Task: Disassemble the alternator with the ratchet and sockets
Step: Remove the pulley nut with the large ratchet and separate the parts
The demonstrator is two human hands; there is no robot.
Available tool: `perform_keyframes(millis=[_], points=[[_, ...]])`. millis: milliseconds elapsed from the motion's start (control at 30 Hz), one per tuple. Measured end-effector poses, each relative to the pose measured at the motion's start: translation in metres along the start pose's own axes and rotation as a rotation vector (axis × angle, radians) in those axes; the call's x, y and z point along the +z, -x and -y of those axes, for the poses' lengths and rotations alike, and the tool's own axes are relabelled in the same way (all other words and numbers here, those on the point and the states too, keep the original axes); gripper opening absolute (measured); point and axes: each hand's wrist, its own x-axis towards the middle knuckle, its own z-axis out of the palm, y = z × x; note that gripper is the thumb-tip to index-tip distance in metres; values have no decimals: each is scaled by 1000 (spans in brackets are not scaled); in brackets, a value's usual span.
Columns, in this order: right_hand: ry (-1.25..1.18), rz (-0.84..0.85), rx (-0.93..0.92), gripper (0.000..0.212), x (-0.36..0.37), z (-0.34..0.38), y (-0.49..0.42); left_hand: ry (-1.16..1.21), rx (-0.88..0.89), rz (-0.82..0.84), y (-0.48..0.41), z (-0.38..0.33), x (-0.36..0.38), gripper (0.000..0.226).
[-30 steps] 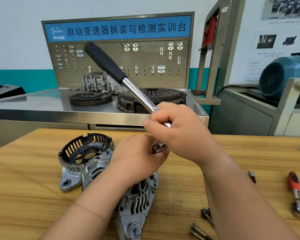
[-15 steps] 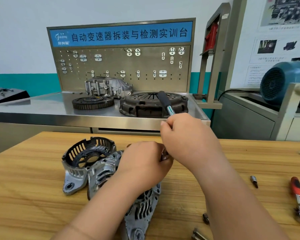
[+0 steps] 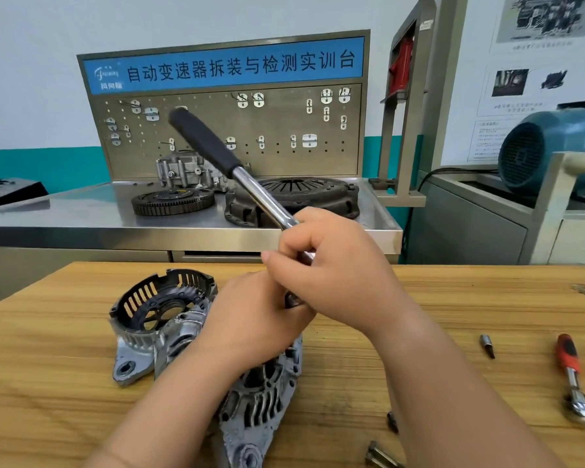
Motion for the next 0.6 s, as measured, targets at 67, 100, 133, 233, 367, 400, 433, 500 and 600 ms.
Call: perform_keyframes(millis=[67, 100, 133, 233, 367, 400, 433, 500, 600], points=[[-32, 13, -46, 37, -2, 0, 1, 25, 21, 0, 0, -1, 0, 14], [-32, 15, -62, 37, -2, 0, 2, 22, 21, 0, 0, -1, 0, 11], [-18, 13, -73, 38, -1, 1, 2, 5, 16, 1, 1, -2, 0, 9], [65, -9, -47, 42, 3, 4, 2, -45, 3, 7, 0, -4, 1, 11], [186, -48, 110, 43, 7, 8, 3, -141, -30, 38, 0, -2, 3, 22], [223, -47, 154, 42, 8, 8, 3, -148, -41, 43, 0, -1, 3, 23], [251, -42, 194, 41, 8, 7, 3, -152, -50, 41, -1, -1, 4, 25], [264, -21, 256, 37, 6, 3, 2, -133, -60, 33, -1, -1, 6, 33], [192, -6, 293, 37, 0, -5, 2, -94, -47, 26, 0, -5, 9, 36]])
